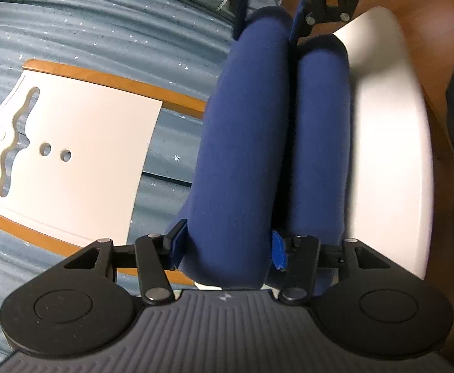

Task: Fold clothes
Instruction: 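Carry the navy bundle with both grippers over to the white chair seat, then lower the navy bundle onto the chair seat and open both grippers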

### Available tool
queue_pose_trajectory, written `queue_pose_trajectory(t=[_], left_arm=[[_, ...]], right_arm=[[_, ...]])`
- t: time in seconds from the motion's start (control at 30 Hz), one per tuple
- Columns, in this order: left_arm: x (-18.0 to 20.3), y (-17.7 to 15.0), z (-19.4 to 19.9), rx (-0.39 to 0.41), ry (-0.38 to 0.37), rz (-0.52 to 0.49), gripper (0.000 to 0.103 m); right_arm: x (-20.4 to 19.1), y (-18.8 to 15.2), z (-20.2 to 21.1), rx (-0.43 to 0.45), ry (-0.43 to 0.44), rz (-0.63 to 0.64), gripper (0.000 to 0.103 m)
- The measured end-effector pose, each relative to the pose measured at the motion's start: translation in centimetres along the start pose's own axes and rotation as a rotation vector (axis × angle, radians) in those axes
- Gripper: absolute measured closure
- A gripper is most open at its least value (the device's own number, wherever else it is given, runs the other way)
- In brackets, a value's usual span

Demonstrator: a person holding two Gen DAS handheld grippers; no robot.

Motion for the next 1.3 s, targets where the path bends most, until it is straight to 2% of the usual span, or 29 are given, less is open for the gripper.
queue_pose_trajectory(t=[0.07, 0.17, 0.27, 0.37, 0.43, 0.53, 0.67, 0.8, 0.87, 0.93, 1.1, 1.2, 1.3], left_arm=[[-0.7, -0.4, -0.5, -0.013, 0.013, -0.018, 0.052], [-2.7, -0.3, -1.0, -0.024, 0.083, -0.019, 0.053], [-1.9, -0.3, -1.6, -0.026, 0.071, 0.0, 0.052], [0.4, 0.3, -1.5, -0.045, 0.04, -0.001, 0.051], [1.4, -0.6, -1.5, -0.03, 0.076, 0.0, 0.05], [0.9, -0.6, -1.3, -0.016, 0.095, 0.023, 0.046], [0.3, -1.0, -0.7, 0.01, 0.105, 0.122, 0.045], [-1.1, -0.9, -0.8, -0.024, 0.121, 0.232, 0.045], [-1.9, -0.7, -0.8, -0.037, 0.12, 0.294, 0.049], [-1.9, -0.1, -0.8, -0.043, 0.116, 0.313, 0.056], [-1.8, 1.3, -0.6, -0.056, 0.106, 0.356, 0.057], [-1.7, 2.5, 0.2, -0.055, 0.118, 0.305, 0.054], [-1.4, 2.8, 0.5, -0.08, 0.204, 0.162, 0.044]], right_arm=[[0.6, 0.0, -0.7, -0.004, 0.018, -0.018, 0.074], [2.0, 0.8, -0.8, 0.005, 0.009, -0.066, 0.078], [2.2, 1.5, -0.4, 0.023, -0.028, -0.09, 0.078], [0.0, 2.0, -0.3, 0.024, -0.006, -0.079, 0.078], [-2.9, 1.8, -0.6, 0.009, 0.022, -0.039, 0.076], [-4.0, 1.9, -0.4, -0.001, -0.008, -0.039, 0.073], [-4.4, 1.9, -0.3, -0.025, -0.035, -0.063, 0.069], [-4.7, 1.6, 0.4, -0.03, -0.041, -0.088, 0.069], [-4.8, 1.5, 0.5, -0.027, -0.045, -0.09, 0.069], [-4.9, 1.3, 0.6, -0.02, -0.043, -0.08, 0.069], [-4.1, 0.0, 0.8, -0.003, -0.011, -0.046, 0.069], [-3.1, -0.2, -0.4, -0.024, -0.016, -0.051, 0.068], [-2.8, -0.1, -0.3, -0.03, -0.032, -0.013, 0.065]])
Point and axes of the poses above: each gripper's, at about its wrist camera, not at the fingertips, and z roughly against the way its jaws point, x to its right, y to its top, the point moved 5 cm from there along -z, roughly the way its jaws point, and after that the axes turned 7 degrees about x, right-handed, at the moved point
